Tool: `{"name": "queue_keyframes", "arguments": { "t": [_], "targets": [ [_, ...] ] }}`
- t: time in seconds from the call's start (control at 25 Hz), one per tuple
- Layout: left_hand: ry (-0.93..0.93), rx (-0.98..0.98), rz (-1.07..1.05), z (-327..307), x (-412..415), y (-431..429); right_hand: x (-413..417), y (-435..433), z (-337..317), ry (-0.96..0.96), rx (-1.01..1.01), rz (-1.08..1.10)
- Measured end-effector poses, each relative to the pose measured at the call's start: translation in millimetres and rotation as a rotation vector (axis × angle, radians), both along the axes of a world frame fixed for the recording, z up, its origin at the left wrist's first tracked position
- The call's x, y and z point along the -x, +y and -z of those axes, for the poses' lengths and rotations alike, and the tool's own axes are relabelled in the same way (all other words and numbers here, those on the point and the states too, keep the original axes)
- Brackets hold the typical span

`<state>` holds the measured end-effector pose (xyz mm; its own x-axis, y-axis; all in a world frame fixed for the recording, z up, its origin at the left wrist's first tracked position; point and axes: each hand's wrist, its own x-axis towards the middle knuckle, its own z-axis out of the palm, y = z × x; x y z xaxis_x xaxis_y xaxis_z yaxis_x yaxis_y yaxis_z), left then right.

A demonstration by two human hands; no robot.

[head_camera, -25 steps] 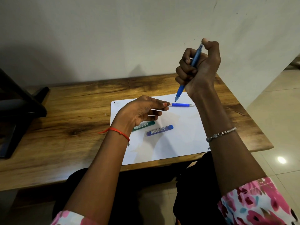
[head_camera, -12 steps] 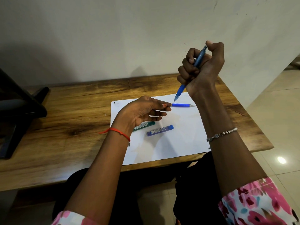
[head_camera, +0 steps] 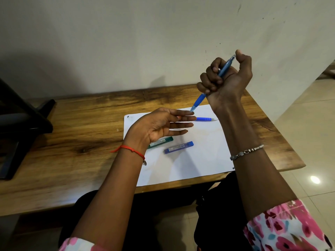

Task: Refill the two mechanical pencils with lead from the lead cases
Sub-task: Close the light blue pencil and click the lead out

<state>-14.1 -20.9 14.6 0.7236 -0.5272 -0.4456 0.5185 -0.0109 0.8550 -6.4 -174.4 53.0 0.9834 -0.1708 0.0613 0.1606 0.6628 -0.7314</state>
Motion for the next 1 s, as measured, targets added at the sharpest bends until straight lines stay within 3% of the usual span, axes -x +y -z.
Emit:
{"name": "queue_keyframes", "arguments": {
  "t": [0.28, 0.52, 0.68, 1.0],
  "targets": [
    [0.010, 0.340, -0.050, -11, -2, 14, -7, 4, 8, -0.058, -0.251, -0.008],
    [0.006, 0.386, -0.111, -18, -4, 26, -7, -6, 11, 0.061, -0.175, -0.095],
    [0.033, 0.343, -0.209, -19, -9, 37, -7, -20, 16, 0.145, 0.031, -0.195],
    [0.095, 0.277, -0.427, -20, -15, 47, -10, -28, 30, 0.112, 0.817, -0.240]
  ]
}}
